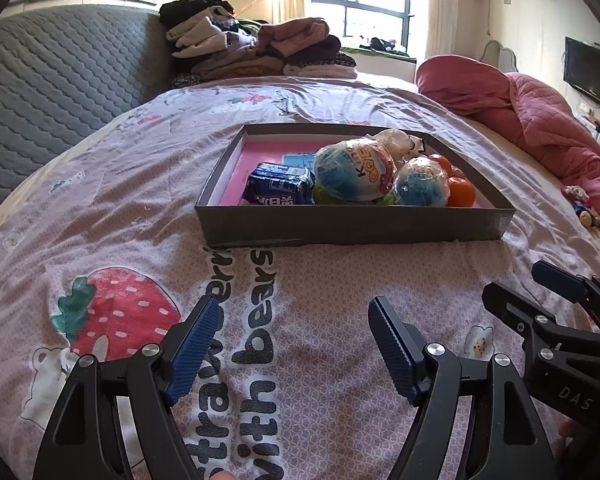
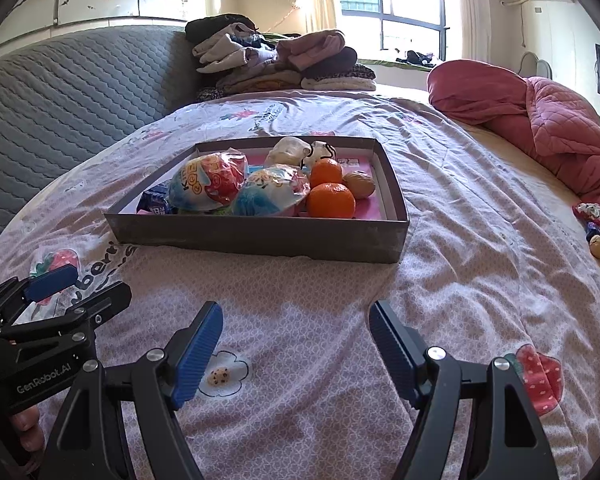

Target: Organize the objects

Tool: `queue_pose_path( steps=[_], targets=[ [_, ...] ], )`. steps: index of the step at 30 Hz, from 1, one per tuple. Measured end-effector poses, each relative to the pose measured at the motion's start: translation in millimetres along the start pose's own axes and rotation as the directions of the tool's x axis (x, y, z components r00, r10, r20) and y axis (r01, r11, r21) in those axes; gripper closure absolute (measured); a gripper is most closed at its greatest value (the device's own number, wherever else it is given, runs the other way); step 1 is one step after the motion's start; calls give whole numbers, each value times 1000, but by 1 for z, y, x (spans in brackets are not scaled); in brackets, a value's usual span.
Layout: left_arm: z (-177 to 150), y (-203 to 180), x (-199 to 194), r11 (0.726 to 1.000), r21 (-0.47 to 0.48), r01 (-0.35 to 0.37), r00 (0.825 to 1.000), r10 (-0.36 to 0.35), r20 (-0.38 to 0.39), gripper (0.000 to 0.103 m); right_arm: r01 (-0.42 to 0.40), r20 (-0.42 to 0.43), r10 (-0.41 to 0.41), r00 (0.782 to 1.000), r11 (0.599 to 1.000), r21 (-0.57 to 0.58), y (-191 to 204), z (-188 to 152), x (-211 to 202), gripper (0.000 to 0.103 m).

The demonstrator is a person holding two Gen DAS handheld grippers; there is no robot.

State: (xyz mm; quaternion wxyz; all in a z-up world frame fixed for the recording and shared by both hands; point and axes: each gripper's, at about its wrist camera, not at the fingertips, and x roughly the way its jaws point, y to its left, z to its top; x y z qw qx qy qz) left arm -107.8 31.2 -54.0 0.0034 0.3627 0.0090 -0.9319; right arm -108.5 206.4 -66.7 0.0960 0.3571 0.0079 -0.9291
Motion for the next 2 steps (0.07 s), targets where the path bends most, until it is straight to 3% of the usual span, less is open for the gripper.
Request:
queue_pose_path(
  steps=[2],
  targets=[
    [0,-1,0,1000,-1,-1,1000,1,-5,25,1,0,-1,1000,1000,5,0,0,0,28]
  ],
)
